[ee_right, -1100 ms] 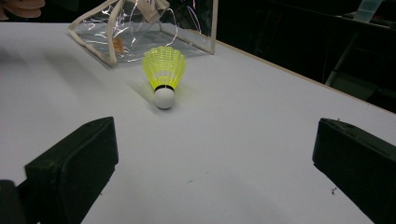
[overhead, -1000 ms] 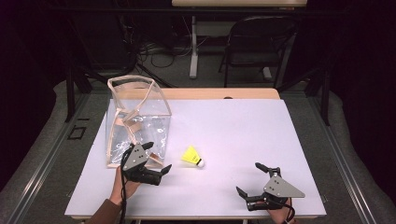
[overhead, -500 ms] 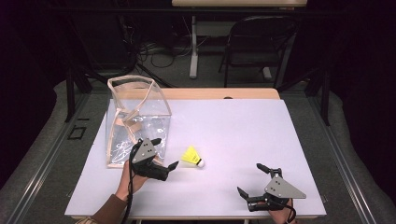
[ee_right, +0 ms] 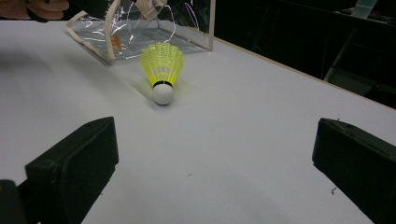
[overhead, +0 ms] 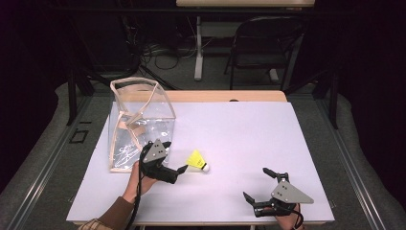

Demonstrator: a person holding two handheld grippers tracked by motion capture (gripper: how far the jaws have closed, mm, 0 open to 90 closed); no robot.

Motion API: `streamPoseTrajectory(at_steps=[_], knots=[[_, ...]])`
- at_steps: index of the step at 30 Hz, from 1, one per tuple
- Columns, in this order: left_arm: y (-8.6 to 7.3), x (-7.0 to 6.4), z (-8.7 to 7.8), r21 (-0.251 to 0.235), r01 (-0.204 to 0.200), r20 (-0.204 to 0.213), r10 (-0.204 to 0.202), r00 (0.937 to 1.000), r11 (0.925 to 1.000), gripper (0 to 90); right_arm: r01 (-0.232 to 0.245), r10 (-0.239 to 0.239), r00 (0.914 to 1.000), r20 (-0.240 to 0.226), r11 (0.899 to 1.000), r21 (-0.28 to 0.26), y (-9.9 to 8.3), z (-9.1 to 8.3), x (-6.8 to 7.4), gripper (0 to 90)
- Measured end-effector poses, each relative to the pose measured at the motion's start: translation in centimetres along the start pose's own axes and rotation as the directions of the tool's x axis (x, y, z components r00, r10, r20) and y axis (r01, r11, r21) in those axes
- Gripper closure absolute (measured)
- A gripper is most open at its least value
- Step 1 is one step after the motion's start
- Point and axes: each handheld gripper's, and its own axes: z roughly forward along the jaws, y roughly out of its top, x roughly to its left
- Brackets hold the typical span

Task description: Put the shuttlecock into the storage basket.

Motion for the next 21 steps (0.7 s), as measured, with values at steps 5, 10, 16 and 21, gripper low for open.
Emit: streamPoseTrajectory(at_steps=[5,10,16,21], knots=[[0.3,-0.1,0.6,0.026,-0.021,0.027,0.020,0.9994,0.9995,3.4,0.001,-0.001,1.0000,0.000,1.000,0.000,0.0,0.0,0.0,0.0],[0.5,-0.2,1.2,0.043,-0.034,0.041,0.032,0.9986,0.9985,11.2,0.002,-0.002,1.0000,-0.001,1.000,0.000,0.0,0.0,0.0,0.0],[0.7,-0.1,1.8,0.066,-0.039,0.051,0.036,0.9980,0.9971,15.8,0.003,-0.003,1.0000,0.000,1.000,-0.001,0.0,0.0,0.0,0.0],[0.7,-0.1,2.4,0.094,-0.038,0.059,0.033,0.9977,0.9949,19.2,0.003,-0.003,1.0000,0.000,1.000,0.000,0.0,0.0,0.0,0.0]])
